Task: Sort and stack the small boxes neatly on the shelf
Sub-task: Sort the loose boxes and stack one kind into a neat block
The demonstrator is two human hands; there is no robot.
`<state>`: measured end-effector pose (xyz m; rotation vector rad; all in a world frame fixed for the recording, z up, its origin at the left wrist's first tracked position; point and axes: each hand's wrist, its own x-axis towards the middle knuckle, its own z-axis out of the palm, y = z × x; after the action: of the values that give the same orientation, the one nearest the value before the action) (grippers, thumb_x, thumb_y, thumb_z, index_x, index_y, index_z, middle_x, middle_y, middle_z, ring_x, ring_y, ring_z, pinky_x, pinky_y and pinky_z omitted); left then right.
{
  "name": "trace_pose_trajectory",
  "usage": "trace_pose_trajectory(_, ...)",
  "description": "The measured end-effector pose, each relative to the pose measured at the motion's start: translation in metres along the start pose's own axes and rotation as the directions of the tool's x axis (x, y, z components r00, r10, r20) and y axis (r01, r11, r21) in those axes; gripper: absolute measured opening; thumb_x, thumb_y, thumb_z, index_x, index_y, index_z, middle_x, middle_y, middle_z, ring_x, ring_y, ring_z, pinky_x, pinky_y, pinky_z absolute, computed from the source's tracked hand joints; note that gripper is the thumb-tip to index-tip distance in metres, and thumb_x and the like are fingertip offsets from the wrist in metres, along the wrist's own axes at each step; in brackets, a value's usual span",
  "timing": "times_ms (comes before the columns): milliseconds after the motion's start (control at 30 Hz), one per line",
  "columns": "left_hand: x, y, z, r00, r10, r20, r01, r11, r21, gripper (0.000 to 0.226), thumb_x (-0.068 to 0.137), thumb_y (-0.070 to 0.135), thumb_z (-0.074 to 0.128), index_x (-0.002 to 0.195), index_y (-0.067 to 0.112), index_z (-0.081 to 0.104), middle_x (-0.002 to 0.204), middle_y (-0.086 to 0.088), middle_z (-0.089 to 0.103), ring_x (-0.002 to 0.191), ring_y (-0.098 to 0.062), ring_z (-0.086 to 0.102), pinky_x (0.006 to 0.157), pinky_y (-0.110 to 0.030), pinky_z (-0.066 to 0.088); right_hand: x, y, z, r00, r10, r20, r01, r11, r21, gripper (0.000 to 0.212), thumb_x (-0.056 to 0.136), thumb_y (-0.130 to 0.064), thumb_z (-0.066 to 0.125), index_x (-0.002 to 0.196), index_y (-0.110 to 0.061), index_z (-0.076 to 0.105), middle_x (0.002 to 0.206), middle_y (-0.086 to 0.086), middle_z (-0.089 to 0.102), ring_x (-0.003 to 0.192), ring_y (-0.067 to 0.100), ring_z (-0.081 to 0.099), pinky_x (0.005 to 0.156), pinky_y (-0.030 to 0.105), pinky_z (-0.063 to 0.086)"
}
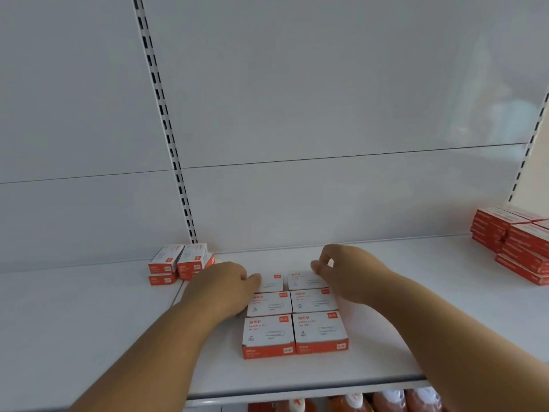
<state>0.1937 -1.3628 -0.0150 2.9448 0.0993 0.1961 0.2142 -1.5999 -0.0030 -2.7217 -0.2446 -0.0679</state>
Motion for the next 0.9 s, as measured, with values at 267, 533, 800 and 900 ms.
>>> trace_pose_trajectory(267,-0.005,0.003,0.003,0.995,0.092,-0.041,-0.092,0.996,0.02,0.055,0.097,0.058,0.032,0.062,0.021,0.053,0.064,0.004,0.059,0.059,-0.012,0.056,0.05,-0.028,0.034,-0.004,-0.015,0.007,0.996,0.032,0.084,-0.023,0.994,-0.105,0.033,0.098,-0.042,0.037,0.105,-0.017,0.057,0.099,0.0,0.061,0.088,0.02,0.058,0.072,0.033,0.046)
trace_pose_trajectory(533,-0.005,0.001,0.007,0.997,0.079,-0.013,-0.078,0.997,0.026,0.06,0.098,0.057,0.029,0.063,0.019,0.059,0.064,0.003,0.061,0.06,-0.014,0.06,0.054,-0.028,0.046,-0.004,-0.019,0.007,0.993,0.082,0.088,-0.067,0.984,-0.164,0.033,0.101,-0.037,0.033,0.076,-0.02,0.044,0.079,-0.003,0.053,0.075,0.017,0.052,0.068,0.03,0.039)
trace_pose_trajectory(800,-0.003,0.001,0.003,0.996,0.079,0.042,-0.08,0.997,0.011,0.057,0.099,0.057,0.032,0.062,0.018,0.052,0.061,0.002,0.054,0.056,-0.014,0.052,0.05,-0.027,0.035,-0.006,-0.032,0.002,0.989,0.065,0.136,-0.018,0.946,-0.324,0.031,0.102,-0.031,0.032,0.087,-0.015,0.054,0.091,0.0,0.058,0.083,0.017,0.056,0.071,0.029,0.044)
trace_pose_trajectory(900,-0.003,-0.001,-0.003,0.996,0.053,0.07,-0.052,0.998,-0.021,0.055,0.098,0.057,0.033,0.066,0.018,0.053,0.065,0.002,0.056,0.059,-0.013,0.053,0.05,-0.028,0.034,0.001,-0.038,-0.005,0.992,0.111,0.063,-0.085,0.942,-0.324,0.031,0.099,-0.034,0.035,0.079,-0.018,0.052,0.082,-0.001,0.06,0.073,0.014,0.056,0.057,0.028,0.041)
